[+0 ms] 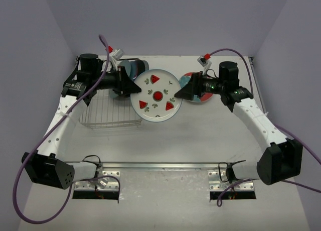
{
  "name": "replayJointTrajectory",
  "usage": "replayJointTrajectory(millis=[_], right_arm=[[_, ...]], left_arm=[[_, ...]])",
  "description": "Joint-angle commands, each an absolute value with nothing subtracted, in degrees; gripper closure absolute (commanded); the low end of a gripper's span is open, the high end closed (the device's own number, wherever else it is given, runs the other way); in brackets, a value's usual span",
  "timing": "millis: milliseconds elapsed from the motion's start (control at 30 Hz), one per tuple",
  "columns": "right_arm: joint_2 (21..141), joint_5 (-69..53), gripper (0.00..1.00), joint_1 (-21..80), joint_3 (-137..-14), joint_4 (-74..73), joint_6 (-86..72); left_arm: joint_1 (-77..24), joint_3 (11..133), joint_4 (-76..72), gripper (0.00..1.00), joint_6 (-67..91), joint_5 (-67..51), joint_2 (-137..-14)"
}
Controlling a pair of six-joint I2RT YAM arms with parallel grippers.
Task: Unload the plates from the dish rack
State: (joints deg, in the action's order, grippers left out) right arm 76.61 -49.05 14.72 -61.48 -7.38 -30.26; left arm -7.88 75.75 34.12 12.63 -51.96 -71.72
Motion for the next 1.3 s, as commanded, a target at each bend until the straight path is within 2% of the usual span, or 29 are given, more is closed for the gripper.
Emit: replayJointTrajectory(millis=[0,67,100,167,200,233,267,333,367,400,433,467,500,633,733,900,1033,1267], right_arm=[[79.29,-50.19,0.13,16.75,-65.28,-3.95,-31.37],[80.3,-50.36,0.25,17.74,-65.75,-3.59,-31.44],[80.6,-50.45,0.35,18.03,-65.83,-3.24,-31.56],[81.05,-50.81,0.61,18.28,-65.74,-2.81,-31.71],[81.17,-50.87,0.78,18.28,-65.74,-2.81,-31.59],[81.27,-50.71,0.92,18.34,-65.74,-3.0,-31.43],[81.3,-50.45,0.98,18.31,-65.62,-3.5,-31.38],[81.12,-50.3,1.0,18.16,-65.07,-3.69,-31.82],[81.12,-50.59,1.0,17.99,-64.78,-3.69,-32.14],[81.16,-51.17,1.0,17.7,-64.23,-3.69,-33.06],[81.22,-51.83,1.0,17.33,-63.59,-3.69,-34.18],[81.27,-52.31,1.0,16.8,-63.21,-3.69,-34.82],[81.34,-52.85,1.0,15.93,-62.68,-3.65,-35.49],[81.51,-55.35,1.0,11.7,-61.29,-3.14,-38.01],[81.74,-58.25,1.0,5.06,-60.18,-2.45,-41.84],[83.31,-58.01,1.0,-4.98,-60.46,-3.42,-43.51],[90.62,-55.06,1.0,-10.08,-65.26,-6.26,-42.69],[102.86,-52.92,1.0,-11.78,-74.87,-8.31,-40.59]], left_arm=[[-7.56,75.66,24.55,1.0,16.15,-61.55,-71.96],[-7.5,74.9,23.21,1.0,17.18,-62.65,-72.62],[-7.52,74.56,22.7,1.0,17.72,-62.94,-72.91],[-7.56,74.16,22.33,1.0,17.9,-62.94,-73.71],[-7.56,74.04,22.32,1.0,17.72,-62.53,-74.07],[-7.56,74.0,22.45,1.0,17.54,-61.98,-74.42],[-7.56,74.0,22.68,1.0,17.13,-61.13,-74.77],[-7.59,74.09,23.38,0.97,16.64,-57.91,-75.73],[-7.56,74.21,23.58,0.91,16.38,-56.55,-76.02],[-7.52,74.65,24.14,0.68,15.88,-55.37,-76.57],[-7.47,75.21,24.85,0.38,15.37,-54.02,-77.2],[-7.47,75.69,25.38,0.15,15.2,-52.43,-77.47],[-7.47,76.19,26.13,0.02,14.91,-50.2,-77.65],[-7.33,79.56,28.87,0.0,13.36,-42.08,-77.7],[-6.8,81.53,30.0,0.0,12.42,-28.55,-75.45],[-6.68,82.09,28.3,0.0,10.73,-12.78,-69.27],[-6.68,82.74,29.23,0.0,9.97,-9.66,-68.69],[-6.68,80.78,29.14,0.0,9.34,-7.72,-67.4]])
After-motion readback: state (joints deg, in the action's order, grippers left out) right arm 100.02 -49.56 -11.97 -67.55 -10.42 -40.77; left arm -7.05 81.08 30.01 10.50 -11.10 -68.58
